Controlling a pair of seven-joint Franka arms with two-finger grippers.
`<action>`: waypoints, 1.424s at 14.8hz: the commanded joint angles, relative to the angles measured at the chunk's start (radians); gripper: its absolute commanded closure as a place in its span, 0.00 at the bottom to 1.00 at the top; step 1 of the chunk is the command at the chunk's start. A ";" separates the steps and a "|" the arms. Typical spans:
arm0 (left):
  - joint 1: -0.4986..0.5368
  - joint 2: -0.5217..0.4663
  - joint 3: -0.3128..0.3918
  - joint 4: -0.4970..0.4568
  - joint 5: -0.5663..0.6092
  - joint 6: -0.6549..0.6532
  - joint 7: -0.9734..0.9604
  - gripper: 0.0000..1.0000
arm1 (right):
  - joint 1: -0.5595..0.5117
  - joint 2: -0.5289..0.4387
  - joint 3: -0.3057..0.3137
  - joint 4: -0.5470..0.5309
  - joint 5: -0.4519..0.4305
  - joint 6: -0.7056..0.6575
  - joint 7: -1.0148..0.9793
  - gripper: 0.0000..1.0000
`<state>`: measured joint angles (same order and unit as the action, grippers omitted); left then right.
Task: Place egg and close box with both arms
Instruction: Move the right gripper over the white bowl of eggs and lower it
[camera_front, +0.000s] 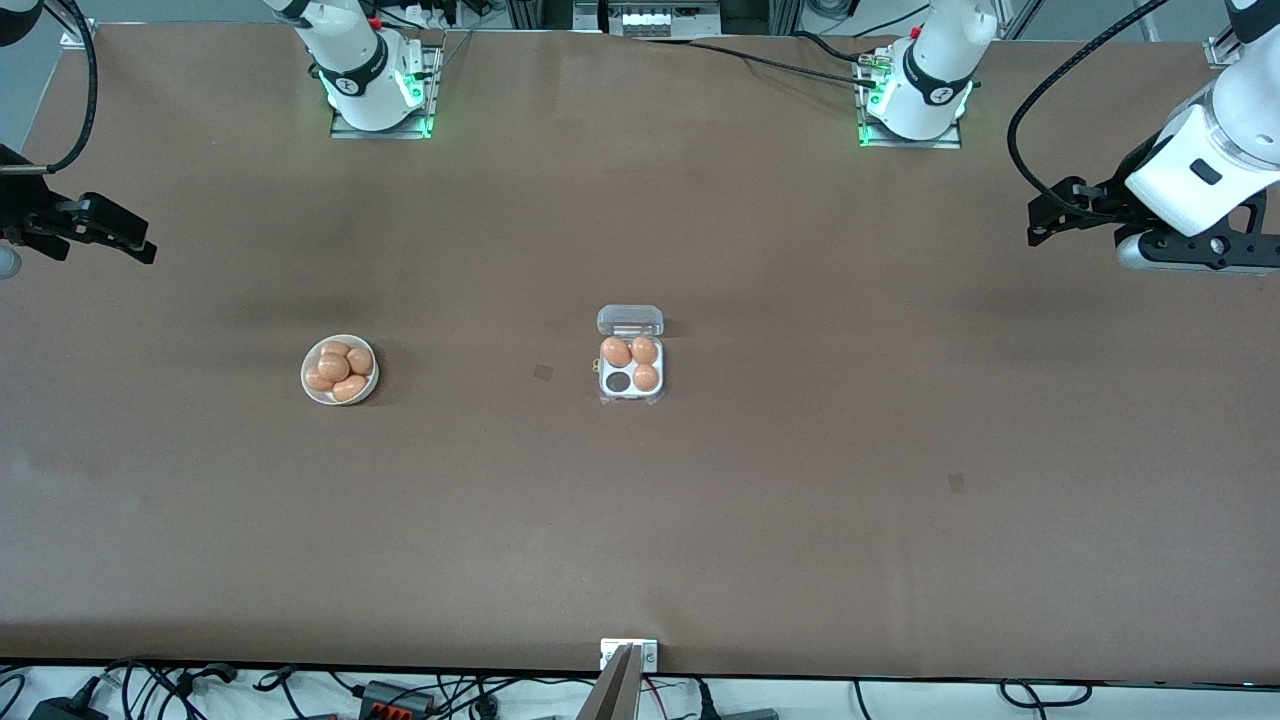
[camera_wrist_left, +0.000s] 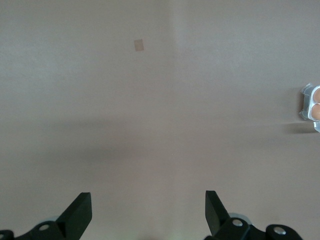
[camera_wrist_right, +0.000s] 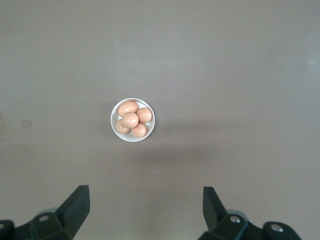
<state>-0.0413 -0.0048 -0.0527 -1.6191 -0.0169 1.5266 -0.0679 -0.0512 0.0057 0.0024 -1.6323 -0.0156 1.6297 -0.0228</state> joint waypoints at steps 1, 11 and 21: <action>-0.011 0.012 0.004 0.031 0.018 -0.022 -0.004 0.00 | 0.004 -0.013 0.001 -0.011 -0.006 -0.008 -0.008 0.00; -0.011 0.012 0.004 0.031 0.018 -0.022 -0.004 0.00 | 0.042 0.074 0.001 -0.005 -0.003 -0.011 -0.013 0.00; -0.012 0.012 0.004 0.031 0.018 -0.022 -0.004 0.00 | 0.117 0.447 -0.001 0.019 0.042 0.195 -0.005 0.00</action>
<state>-0.0419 -0.0048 -0.0527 -1.6189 -0.0169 1.5266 -0.0679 0.0589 0.4074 0.0085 -1.6435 0.0066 1.7923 -0.0215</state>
